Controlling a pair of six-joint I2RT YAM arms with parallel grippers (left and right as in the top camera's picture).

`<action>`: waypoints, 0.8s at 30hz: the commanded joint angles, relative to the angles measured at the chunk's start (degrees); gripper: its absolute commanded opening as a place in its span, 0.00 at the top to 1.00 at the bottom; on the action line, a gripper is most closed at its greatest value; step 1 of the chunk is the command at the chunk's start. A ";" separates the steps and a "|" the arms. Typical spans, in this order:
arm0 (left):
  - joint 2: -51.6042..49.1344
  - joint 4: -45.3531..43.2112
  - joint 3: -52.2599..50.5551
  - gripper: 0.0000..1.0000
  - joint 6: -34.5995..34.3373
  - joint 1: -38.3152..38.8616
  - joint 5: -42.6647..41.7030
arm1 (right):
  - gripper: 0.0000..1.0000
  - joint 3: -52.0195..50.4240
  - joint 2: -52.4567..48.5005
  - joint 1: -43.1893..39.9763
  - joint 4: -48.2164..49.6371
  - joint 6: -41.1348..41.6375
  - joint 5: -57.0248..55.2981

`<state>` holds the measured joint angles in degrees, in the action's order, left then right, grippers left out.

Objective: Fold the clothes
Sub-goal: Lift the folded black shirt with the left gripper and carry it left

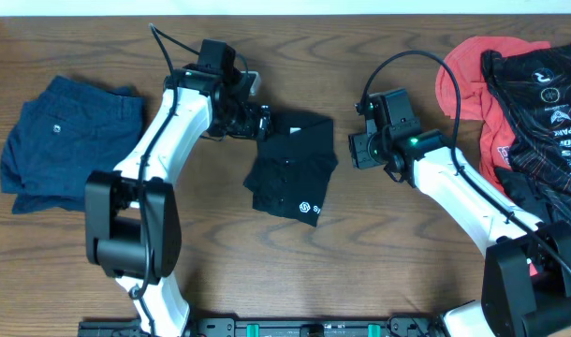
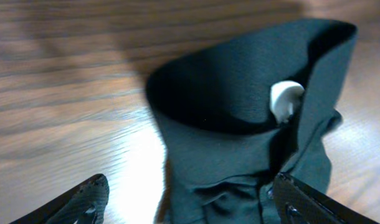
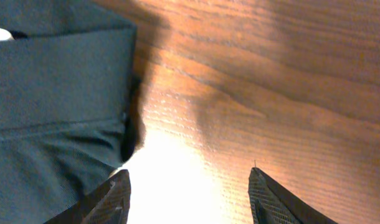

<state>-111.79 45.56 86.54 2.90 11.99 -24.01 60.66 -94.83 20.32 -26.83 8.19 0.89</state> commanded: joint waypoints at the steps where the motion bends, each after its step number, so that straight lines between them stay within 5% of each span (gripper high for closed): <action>1: -3.72 -0.04 -0.94 0.14 5.62 -0.02 -8.50 | 0.40 0.13 0.00 -0.39 -0.24 1.01 -0.85; 17: -15.39 -2.43 -0.94 0.16 6.97 2.67 -18.40 | 0.39 0.13 0.00 -0.39 -1.29 1.03 -0.81; 21: -15.50 -3.02 -0.90 0.47 7.21 4.13 -19.19 | 0.39 0.13 0.00 -0.39 -1.25 1.01 -0.85; 24: -15.47 -3.08 -0.46 0.94 8.26 4.15 -20.55 | 0.39 0.13 0.00 -0.39 -1.29 1.01 -0.85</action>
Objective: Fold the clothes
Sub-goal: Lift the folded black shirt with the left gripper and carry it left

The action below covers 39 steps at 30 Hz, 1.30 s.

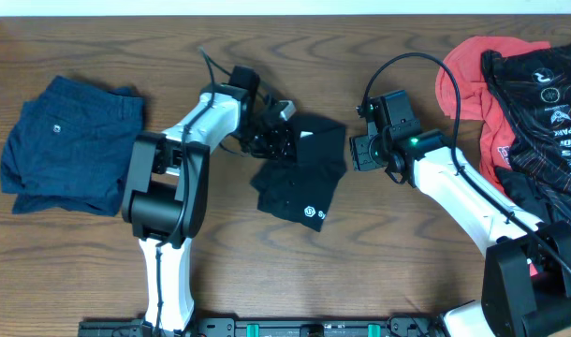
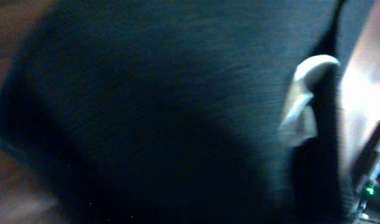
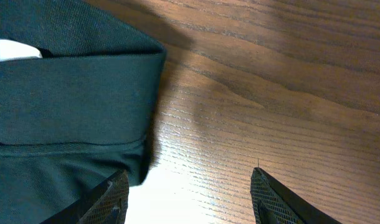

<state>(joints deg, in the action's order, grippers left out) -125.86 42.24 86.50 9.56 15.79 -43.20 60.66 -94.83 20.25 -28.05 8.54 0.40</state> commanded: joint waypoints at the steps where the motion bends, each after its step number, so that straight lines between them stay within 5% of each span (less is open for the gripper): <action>1: -1.22 0.33 -0.11 0.94 1.57 0.11 -1.36 | 0.39 0.13 0.00 -0.33 -0.07 0.66 -0.35; 19: 22.60 -2.27 1.62 0.94 -1.29 -23.23 7.76 | 0.38 0.13 0.00 -0.37 -0.96 0.61 -0.46; 39: 23.71 -11.54 1.60 0.94 -8.41 -48.96 11.37 | 0.36 0.13 0.00 -0.37 -2.19 0.61 -2.99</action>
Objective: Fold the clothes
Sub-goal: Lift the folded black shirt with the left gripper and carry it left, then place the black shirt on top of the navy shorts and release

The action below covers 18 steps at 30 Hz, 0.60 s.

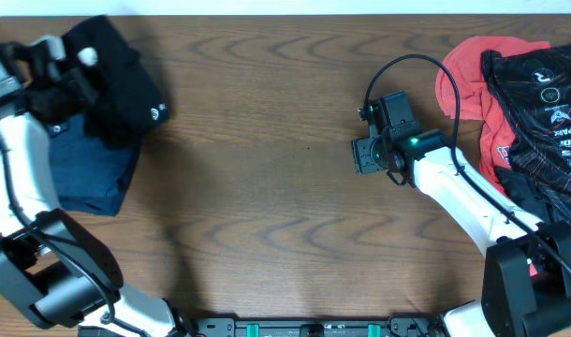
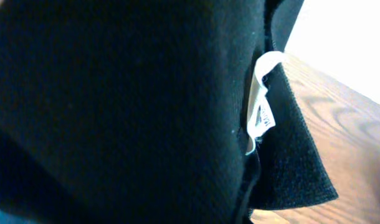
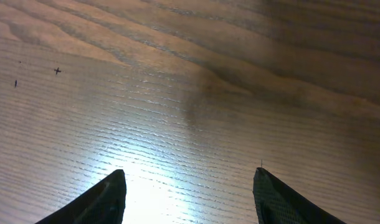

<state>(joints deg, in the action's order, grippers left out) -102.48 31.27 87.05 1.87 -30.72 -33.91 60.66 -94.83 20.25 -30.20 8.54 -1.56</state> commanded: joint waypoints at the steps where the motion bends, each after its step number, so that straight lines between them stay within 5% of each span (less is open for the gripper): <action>1: 0.15 -0.57 1.03 0.94 -0.70 -3.21 3.63 | 0.36 0.13 0.00 -0.37 -0.04 0.61 -1.03; 15: -5.86 -0.55 0.46 0.93 -0.90 -8.31 15.10 | 0.36 0.13 0.00 -0.37 -0.68 0.63 -1.01; 17: -5.88 -0.76 0.46 0.88 -2.93 -8.94 18.16 | 0.37 0.13 0.00 -0.37 -0.87 0.63 -1.01; 18: -5.86 -1.01 0.46 0.75 -4.35 -9.35 19.69 | 0.36 0.13 0.00 -0.37 -0.94 0.63 -1.01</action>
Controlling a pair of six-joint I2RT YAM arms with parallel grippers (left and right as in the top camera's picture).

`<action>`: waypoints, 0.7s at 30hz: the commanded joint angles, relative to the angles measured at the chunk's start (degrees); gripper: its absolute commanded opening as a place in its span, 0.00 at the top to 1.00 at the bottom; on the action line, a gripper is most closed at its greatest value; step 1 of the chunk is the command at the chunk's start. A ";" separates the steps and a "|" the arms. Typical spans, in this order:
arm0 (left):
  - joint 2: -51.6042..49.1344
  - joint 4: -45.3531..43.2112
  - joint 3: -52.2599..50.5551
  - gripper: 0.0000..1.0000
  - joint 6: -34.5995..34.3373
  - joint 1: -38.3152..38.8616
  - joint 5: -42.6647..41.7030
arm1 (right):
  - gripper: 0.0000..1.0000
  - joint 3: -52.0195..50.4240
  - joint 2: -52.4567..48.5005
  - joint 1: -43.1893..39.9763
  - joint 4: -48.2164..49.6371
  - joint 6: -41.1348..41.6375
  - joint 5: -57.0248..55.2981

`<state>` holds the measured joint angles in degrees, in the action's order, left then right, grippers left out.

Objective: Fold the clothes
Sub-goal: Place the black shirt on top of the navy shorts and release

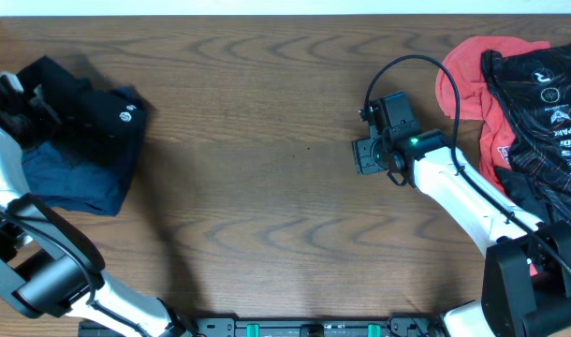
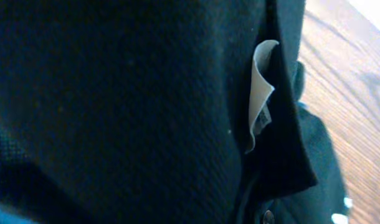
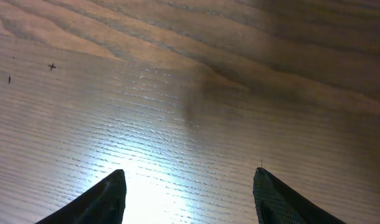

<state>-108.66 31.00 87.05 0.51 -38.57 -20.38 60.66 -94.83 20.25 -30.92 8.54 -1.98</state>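
Note:
The folded black shirt (image 1: pixel 84 112) lies at the table's far left, on top of the folded navy shorts (image 1: pixel 72 183). My left gripper (image 1: pixel 12 101) is at the shirt's left edge. In the left wrist view black cloth (image 2: pixel 128 106) fills the frame, a white neck label (image 2: pixel 260 93) shows, and the fingers are hidden in the fabric, which seems still pinched. Right of the middle, my right gripper (image 1: pixel 363 155) hangs open over bare wood (image 3: pixel 189 171), holding nothing.
A heap of unfolded clothes sits at the right edge: a red garment (image 1: pixel 463 75) under a black printed one (image 1: pixel 543 103). The brown wooden table (image 1: pixel 267 187) stretches between the two arms. A black cable loops above the right arm.
The left gripper and the black shirt have come down and slightly left. The shirt was bunched up in the air over the shorts and now rests spread on them. The right arm is unchanged.
The folded black shirt lay mid-table with the left gripper open at its collar and the right gripper open beside it. Then the left gripper was in the collar. Later the shirt hung at the far left over the navy shorts, and now lies on them.

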 commanded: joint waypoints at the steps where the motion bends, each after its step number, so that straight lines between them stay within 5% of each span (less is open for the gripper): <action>1: 0.33 -0.98 0.46 0.67 -4.07 -1.92 6.84 | 0.36 0.13 0.00 -0.37 -0.22 0.63 -0.59; 3: 0.35 -1.14 0.48 0.41 -6.80 -2.89 6.93 | 0.36 0.13 0.00 -0.37 -0.20 0.63 -0.59; 4: 0.59 -1.09 0.48 0.37 -9.14 -3.48 6.40 | 0.36 0.13 0.00 -0.37 -0.17 0.63 -0.59; 14: 4.35 3.72 0.48 0.30 -11.19 -3.37 -12.70 | 0.36 0.13 0.00 -0.37 -0.22 0.66 -0.59; 21: 4.42 12.92 0.46 0.33 -11.15 -2.49 -14.08 | 0.36 0.13 0.00 -0.37 -1.03 0.63 -0.61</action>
<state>-105.16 42.41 87.05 -10.20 -41.01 -32.23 60.66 -94.83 20.25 -31.77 8.54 -1.98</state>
